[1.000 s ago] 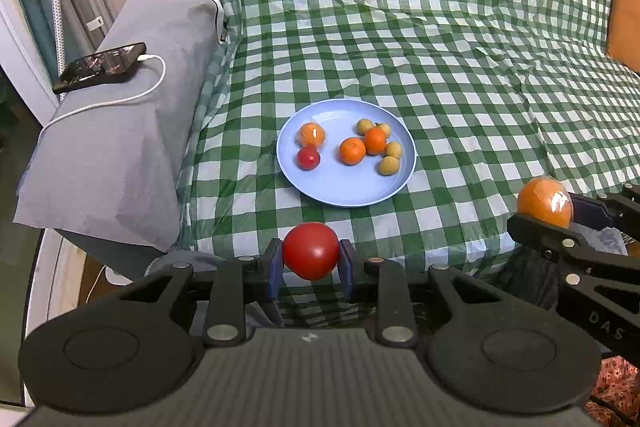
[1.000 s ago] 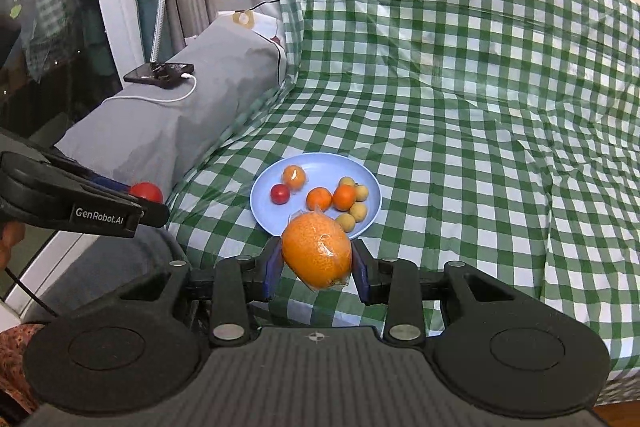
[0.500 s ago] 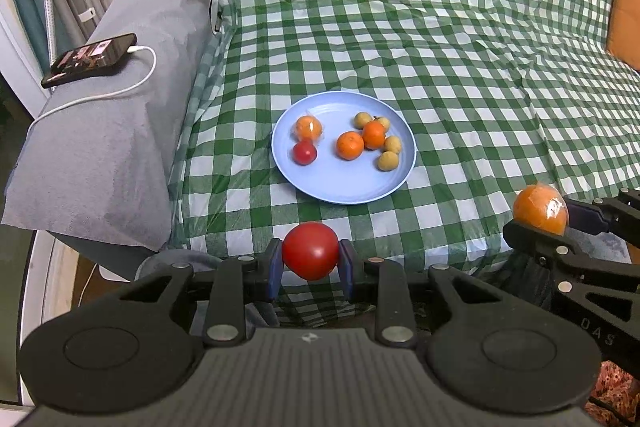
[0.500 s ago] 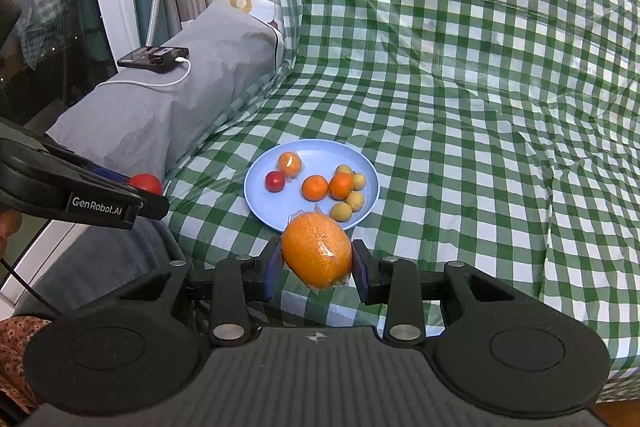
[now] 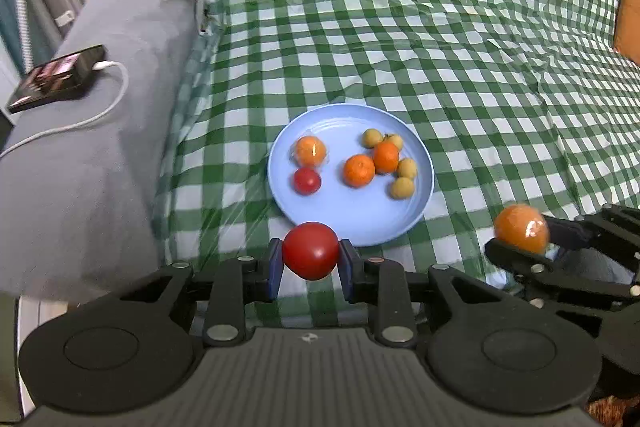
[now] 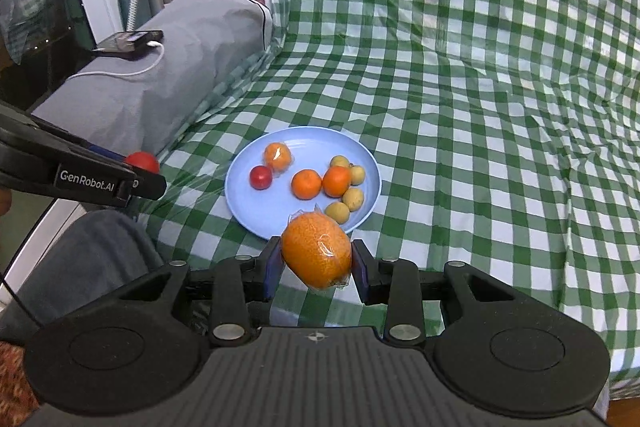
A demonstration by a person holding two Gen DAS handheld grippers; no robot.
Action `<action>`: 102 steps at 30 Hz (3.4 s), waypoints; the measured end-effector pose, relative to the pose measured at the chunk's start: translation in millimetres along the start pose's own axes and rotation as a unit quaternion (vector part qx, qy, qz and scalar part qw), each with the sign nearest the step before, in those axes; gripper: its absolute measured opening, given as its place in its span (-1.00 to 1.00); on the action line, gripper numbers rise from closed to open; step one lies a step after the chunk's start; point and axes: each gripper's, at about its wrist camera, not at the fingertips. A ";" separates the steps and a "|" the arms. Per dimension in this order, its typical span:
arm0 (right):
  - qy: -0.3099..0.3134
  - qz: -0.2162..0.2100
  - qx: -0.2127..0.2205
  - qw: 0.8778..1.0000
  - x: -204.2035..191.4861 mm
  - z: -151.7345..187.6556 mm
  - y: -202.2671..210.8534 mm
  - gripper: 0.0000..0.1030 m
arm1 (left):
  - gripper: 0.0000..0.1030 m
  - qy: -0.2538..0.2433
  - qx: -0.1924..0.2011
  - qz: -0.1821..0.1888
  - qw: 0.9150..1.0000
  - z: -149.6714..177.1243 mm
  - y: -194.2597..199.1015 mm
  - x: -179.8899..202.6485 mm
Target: Organize fruits
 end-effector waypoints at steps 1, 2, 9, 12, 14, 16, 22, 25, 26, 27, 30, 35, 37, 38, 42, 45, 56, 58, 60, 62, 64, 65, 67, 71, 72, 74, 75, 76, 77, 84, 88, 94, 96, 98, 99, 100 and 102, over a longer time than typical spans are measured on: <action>-0.001 0.000 -0.002 1.000 1.2 -2.9 -8.6 -0.26 | -0.38 -0.002 0.000 0.001 1.000 -3.9 -7.6 0.3; -0.002 0.000 -0.004 1.000 2.6 -4.8 -15.4 -0.26 | -0.38 -0.004 0.002 0.002 1.000 -8.0 -15.8 0.8; -0.011 0.004 -0.022 1.000 8.9 -20.7 -71.0 -0.26 | -0.38 -0.004 -0.014 0.001 1.000 -35.7 -77.8 2.6; -0.009 0.003 -0.024 1.000 9.3 -27.9 -89.9 -0.26 | -0.38 -0.003 -0.019 0.001 1.000 -45.6 -96.6 1.0; -0.005 0.005 -0.023 1.000 9.2 -32.3 -100.4 -0.26 | -0.38 -0.005 -0.021 0.003 1.000 -51.8 -107.8 -0.1; -0.004 0.005 -0.024 1.000 9.9 -36.5 -111.6 -0.26 | -0.38 -0.006 -0.024 0.003 1.000 -56.9 -117.9 -0.9; 0.005 -0.003 -0.042 0.999 7.4 -42.0 -143.5 -0.26 | -0.38 -0.004 -0.038 0.006 0.999 -61.7 -145.8 -1.9; 0.012 -0.003 -0.048 0.999 5.8 -42.8 -156.1 -0.26 | -0.31 -0.011 -0.037 -0.002 0.999 -63.8 -155.0 0.6; 0.014 -0.004 -0.049 0.999 6.0 -43.3 -159.5 -0.25 | -0.17 -0.013 -0.033 -0.006 0.999 -64.5 -155.7 1.0; 0.016 -0.004 -0.051 0.999 5.6 -43.7 -163.0 -0.24 | 0.38 -0.016 -0.028 -0.014 0.999 -66.5 -155.5 1.7; 0.028 0.005 -0.057 0.998 2.2 -46.7 -165.8 0.35 | 0.99 -0.011 0.014 -0.036 0.999 -68.7 -141.3 -0.5; 0.016 0.017 -0.050 0.998 3.6 -40.9 -133.3 0.78 | 0.99 0.012 0.009 -0.051 0.999 -58.5 -108.7 -8.1; -0.008 0.017 -0.055 0.998 6.0 -32.8 -114.8 0.86 | 0.99 0.034 0.015 -0.076 0.996 -46.7 -91.8 -13.4; -0.022 0.017 -0.057 0.998 6.8 -28.1 -106.4 0.89 | 0.99 0.040 0.015 -0.078 0.996 -40.8 -84.8 -15.2; -0.077 0.009 -0.069 0.995 16.9 -6.9 -76.4 0.94 | 0.99 0.058 -0.002 -0.069 0.996 -16.0 -58.6 -21.6; -0.078 0.017 -0.056 0.995 12.9 0.4 -57.7 0.98 | 0.99 0.053 -0.005 -0.070 0.996 -0.2 -41.1 -21.9; -0.069 0.065 0.003 0.995 0.8 8.8 -7.8 0.98 | 0.99 0.046 0.038 -0.074 0.995 41.4 7.6 -14.6; -0.067 0.068 0.010 0.995 -0.9 10.9 -1.7 0.98 | 0.99 0.047 0.043 -0.074 0.995 44.4 12.6 -13.8; -0.064 0.070 0.015 0.995 -1.7 12.1 2.3 0.98 | 0.99 0.048 0.046 -0.074 0.995 46.7 15.8 -12.1; -0.061 0.071 0.020 0.995 -2.1 13.4 6.6 0.98 | 0.99 0.047 0.047 -0.074 0.995 48.1 17.6 -10.4; -0.057 0.073 0.024 0.995 -3.4 13.8 9.5 0.98 | 0.99 0.046 0.050 -0.075 0.995 50.1 20.3 -8.7; -0.055 0.074 0.027 0.995 -3.4 14.0 11.2 0.98 | 0.99 0.044 0.052 -0.075 0.995 50.7 21.5 -7.7; -0.053 0.075 0.031 0.995 -3.4 14.8 14.5 0.98 | 0.99 0.042 0.055 -0.077 0.995 51.6 23.6 -6.3; -0.057 0.078 0.036 0.995 -3.7 15.7 18.2 0.98 | 0.99 0.041 0.058 -0.077 0.995 51.1 26.4 -4.1; -0.057 0.079 0.036 0.995 -3.7 16.0 18.9 0.98 | 0.99 0.041 0.058 -0.077 0.994 50.8 26.6 -4.0; -0.058 0.081 0.038 0.994 -4.1 16.2 19.7 0.98 | 0.99 0.040 0.060 -0.078 0.994 50.8 27.3 -3.4; -0.058 0.081 0.039 0.994 -4.3 16.3 20.0 0.98 | 0.99 0.040 0.059 -0.078 0.994 50.7 27.3 -3.3; -0.058 0.081 0.039 0.994 -4.2 16.3 20.2 0.98 | 0.99 0.040 0.059 -0.078 0.994 50.7 27.3 -3.4; -0.058 0.081 0.039 0.994 -3.7 16.6 20.4 0.98 | 0.99 0.040 0.059 -0.078 0.994 50.6 27.3 -3.4; -0.056 0.082 0.040 0.994 -3.9 16.3 20.2 0.99 | 0.99 0.040 0.059 -0.078 0.994 50.2 27.2 -3.7; -0.057 0.082 0.039 0.994 -4.0 16.2 19.9 0.99 | 0.99 0.040 0.059 -0.078 0.994 50.3 27.2 -3.8; -0.057 0.082 0.039 0.994 -3.2 16.3 19.8 0.98 | 0.99 0.040 0.059 -0.078 0.994 49.9 27.1 -3.8; -0.057 0.082 0.039 0.994 -2.9 16.2 19.8 0.98 | 0.99 0.040 0.059 -0.078 0.994 49.9 27.2 -3.6; -0.057 0.082 0.039 0.994 -2.9 16.2 19.8 0.98 | 0.99 0.041 0.059 -0.078 0.994 49.8 27.3 -3.5; -0.056 0.082 0.039 0.994 -2.8 16.2 19.9 0.98 | 0.99 0.040 0.059 -0.078 0.994 49.8 27.2 -3.6; -0.056 0.082 0.039 0.994 -2.6 16.2 19.9 0.98 | 0.99 0.040 0.059 -0.078 0.994 49.7 27.3 -3.5; -0.056 0.082 0.039 0.994 -2.3 16.2 20.0 0.98 | 0.99 0.040 0.059 -0.079 0.994 49.7 27.2 -3.5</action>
Point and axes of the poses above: each gripper's, at about its wrist camera, not at the fingertips, and y roughly against the way its jaws point, x to its right, z to its underside, and after that the axes turned 4 degrees about y, right-handed
